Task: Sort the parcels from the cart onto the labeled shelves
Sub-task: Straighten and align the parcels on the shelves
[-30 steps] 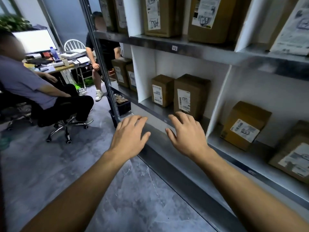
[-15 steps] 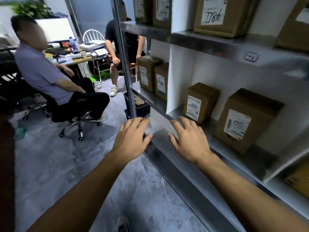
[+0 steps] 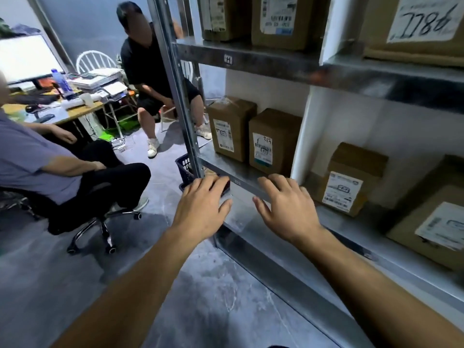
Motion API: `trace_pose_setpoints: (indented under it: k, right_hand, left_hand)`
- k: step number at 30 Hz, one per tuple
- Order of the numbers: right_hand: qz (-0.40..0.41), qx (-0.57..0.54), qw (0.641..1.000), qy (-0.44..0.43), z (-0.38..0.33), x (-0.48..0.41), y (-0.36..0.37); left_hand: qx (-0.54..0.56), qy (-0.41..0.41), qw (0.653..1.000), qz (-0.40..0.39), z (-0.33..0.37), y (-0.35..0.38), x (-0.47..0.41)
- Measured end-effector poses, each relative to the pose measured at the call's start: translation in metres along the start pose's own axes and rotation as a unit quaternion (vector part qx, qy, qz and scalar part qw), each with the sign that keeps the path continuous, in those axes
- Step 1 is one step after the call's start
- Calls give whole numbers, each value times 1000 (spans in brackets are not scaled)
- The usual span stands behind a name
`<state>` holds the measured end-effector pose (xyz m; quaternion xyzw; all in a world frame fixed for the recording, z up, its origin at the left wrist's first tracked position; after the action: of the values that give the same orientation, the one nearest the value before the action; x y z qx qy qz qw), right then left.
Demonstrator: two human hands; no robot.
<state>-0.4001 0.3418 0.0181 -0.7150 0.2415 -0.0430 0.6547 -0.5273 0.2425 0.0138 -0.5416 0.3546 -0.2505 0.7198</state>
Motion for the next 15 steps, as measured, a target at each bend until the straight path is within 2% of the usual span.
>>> trace_pose_setpoints:
  k: [5, 15]
  right_hand:
    - [20, -7, 1000, 23, 5, -55, 10]
    - [45, -25, 997, 52, 38, -181, 31]
  left_hand:
    - [17, 31, 999, -6, -16, 14, -56]
    - [61, 24, 998, 5, -62, 34, -191]
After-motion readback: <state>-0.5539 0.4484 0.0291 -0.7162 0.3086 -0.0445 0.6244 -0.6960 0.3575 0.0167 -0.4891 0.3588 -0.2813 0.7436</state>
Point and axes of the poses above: each hand's wrist, its own x-axis away from the middle knuckle, its own y-axis out of the palm, z = x × y, the point moved 10 cm from there along -x, towards the middle knuckle, and after that the axes turned 11 degrees about -y, right-handed, at the moved point
